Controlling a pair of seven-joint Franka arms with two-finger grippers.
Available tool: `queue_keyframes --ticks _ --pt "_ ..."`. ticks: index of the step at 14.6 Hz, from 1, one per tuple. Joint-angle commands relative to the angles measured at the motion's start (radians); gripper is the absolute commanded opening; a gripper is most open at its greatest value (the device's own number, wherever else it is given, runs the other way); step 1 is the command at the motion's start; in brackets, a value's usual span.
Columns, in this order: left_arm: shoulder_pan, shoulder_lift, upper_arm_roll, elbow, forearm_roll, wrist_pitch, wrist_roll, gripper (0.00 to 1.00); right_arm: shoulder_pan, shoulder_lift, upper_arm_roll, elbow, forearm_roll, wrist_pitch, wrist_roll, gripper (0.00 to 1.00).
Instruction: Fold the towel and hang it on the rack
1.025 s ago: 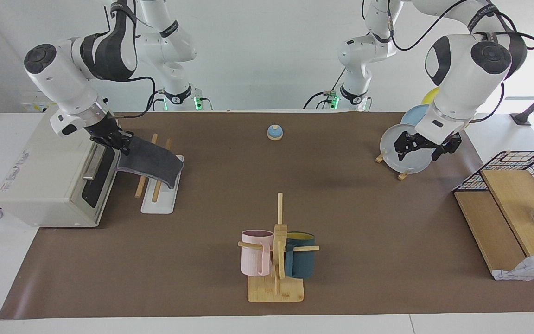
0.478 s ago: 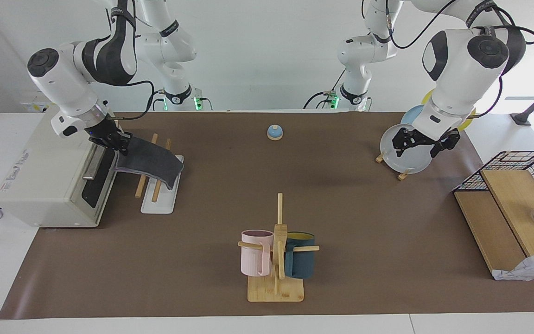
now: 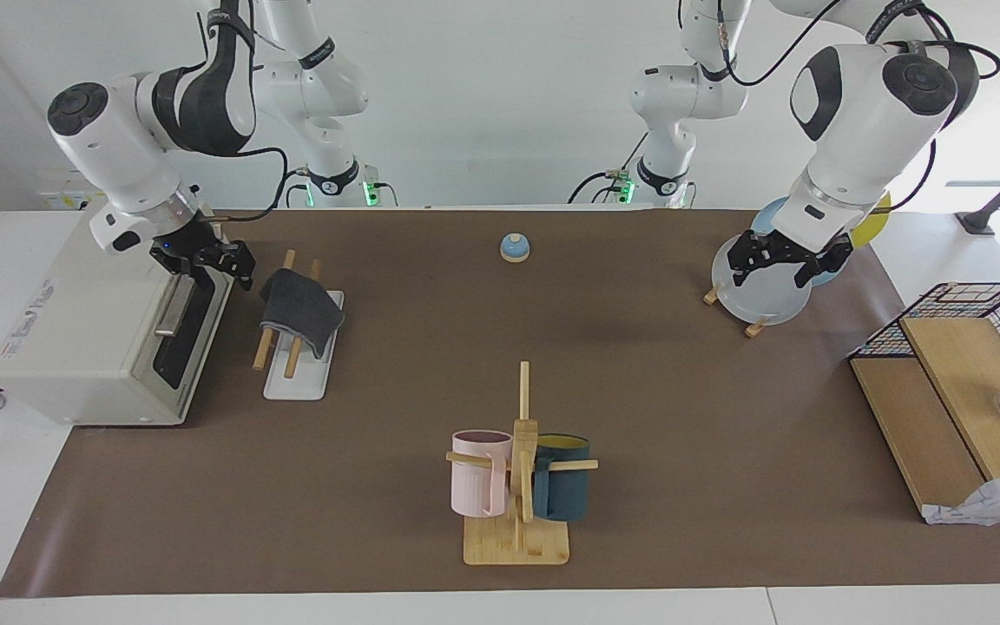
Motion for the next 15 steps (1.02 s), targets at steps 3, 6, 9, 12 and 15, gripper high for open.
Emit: queue_keyframes --ticks 3,6,9,12,15 --pt "-0.023 -0.053 0.025 -0.075 -0.019 0.056 -0.011 1.00 -0.008 0.000 0.015 0.114 -0.092 -0.140 -0.030 1.00" --pt "-0.080 -0.065 0.094 -0.061 -0.021 0.039 -0.008 1.00 -0.008 -0.008 0.018 0.181 -0.104 -0.288 -0.030 1.00" --pt "-0.076 -0.078 0.092 -0.068 -0.039 0.036 -0.005 1.00 -0.016 -0.001 0.014 0.246 -0.106 -0.364 -0.033 1.00" --pt "-0.068 -0.070 0.079 -0.061 -0.038 0.033 0.000 1.00 -0.013 0.043 0.014 0.349 -0.111 -0.410 -0.034 1.00" --pt "-0.069 -0.075 0.077 -0.064 -0.038 0.027 0.001 1.00 -0.001 0.086 0.034 0.419 -0.120 -0.436 -0.037 1.00"
